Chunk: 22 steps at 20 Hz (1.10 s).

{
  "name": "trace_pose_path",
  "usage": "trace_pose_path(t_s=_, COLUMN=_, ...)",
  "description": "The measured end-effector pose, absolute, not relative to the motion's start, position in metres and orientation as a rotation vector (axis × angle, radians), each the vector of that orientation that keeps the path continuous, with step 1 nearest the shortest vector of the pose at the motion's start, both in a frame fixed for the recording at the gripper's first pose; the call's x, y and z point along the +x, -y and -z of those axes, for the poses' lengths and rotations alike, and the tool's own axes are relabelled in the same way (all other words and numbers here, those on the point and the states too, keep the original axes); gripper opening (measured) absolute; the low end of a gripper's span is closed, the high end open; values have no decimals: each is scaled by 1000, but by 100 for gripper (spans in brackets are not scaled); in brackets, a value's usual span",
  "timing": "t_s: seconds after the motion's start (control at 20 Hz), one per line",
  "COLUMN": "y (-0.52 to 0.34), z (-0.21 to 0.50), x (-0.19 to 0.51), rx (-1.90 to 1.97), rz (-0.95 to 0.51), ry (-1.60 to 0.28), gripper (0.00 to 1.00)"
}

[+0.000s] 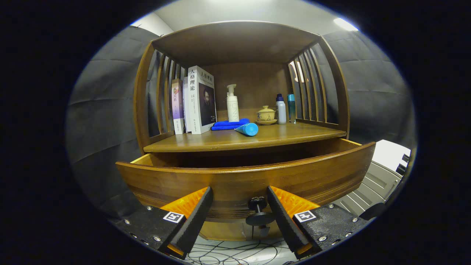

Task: Pull open the drawer, take out the items inside it, and place them on the countertop above the cabinet.

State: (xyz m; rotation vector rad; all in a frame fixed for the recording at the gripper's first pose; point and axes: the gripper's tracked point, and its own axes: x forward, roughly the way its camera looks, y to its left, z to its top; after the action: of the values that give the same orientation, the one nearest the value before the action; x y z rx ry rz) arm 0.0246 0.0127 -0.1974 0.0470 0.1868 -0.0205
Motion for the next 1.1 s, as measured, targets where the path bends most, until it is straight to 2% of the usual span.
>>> trace_pose_path(t_s=0.7, y=-12, z=200, x=99, rx=7, rz=26, ry=-165, gripper=93)
trace_pose_path(t_s=1.1, y=-10, z=200, x=101, rx=8, rz=12, ry=-178, gripper=94)
